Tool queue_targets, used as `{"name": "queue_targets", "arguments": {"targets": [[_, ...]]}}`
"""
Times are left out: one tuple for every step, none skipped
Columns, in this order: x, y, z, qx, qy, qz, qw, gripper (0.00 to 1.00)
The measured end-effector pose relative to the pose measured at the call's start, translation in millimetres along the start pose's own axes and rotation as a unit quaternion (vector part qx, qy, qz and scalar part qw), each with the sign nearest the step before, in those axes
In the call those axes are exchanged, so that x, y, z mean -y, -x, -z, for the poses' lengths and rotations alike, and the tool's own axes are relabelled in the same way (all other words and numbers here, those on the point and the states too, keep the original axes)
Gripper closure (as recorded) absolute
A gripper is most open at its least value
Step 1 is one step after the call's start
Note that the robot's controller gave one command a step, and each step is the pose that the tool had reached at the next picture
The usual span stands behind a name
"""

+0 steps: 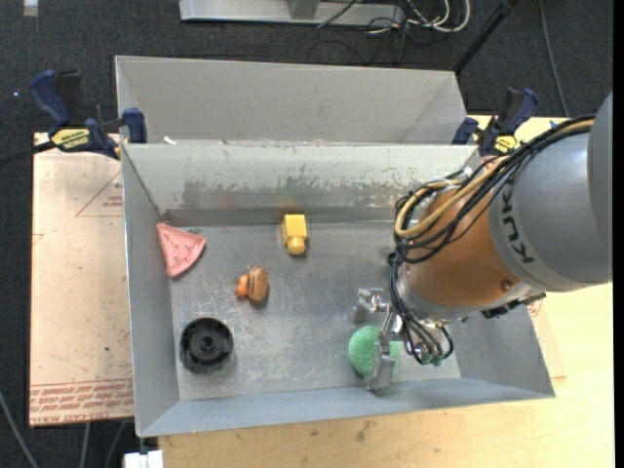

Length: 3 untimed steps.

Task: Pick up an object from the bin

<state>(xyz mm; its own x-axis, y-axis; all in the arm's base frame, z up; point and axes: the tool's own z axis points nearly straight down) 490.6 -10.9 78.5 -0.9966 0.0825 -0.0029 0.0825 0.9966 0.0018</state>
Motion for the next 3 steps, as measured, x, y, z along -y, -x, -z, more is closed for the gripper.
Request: {"name": "queue_targets", "arguments": {"targets": [[0, -3.8, 19, -0.0018, 0.000, -0.055, 0.9985, 0.00], [1, -5.2, 44, -0.0006, -0.001, -0.053, 0.9986, 0.00], [-7, -9.3, -7, 0.0014, 0.000, -0.141, 0.9900, 0.00]]}}
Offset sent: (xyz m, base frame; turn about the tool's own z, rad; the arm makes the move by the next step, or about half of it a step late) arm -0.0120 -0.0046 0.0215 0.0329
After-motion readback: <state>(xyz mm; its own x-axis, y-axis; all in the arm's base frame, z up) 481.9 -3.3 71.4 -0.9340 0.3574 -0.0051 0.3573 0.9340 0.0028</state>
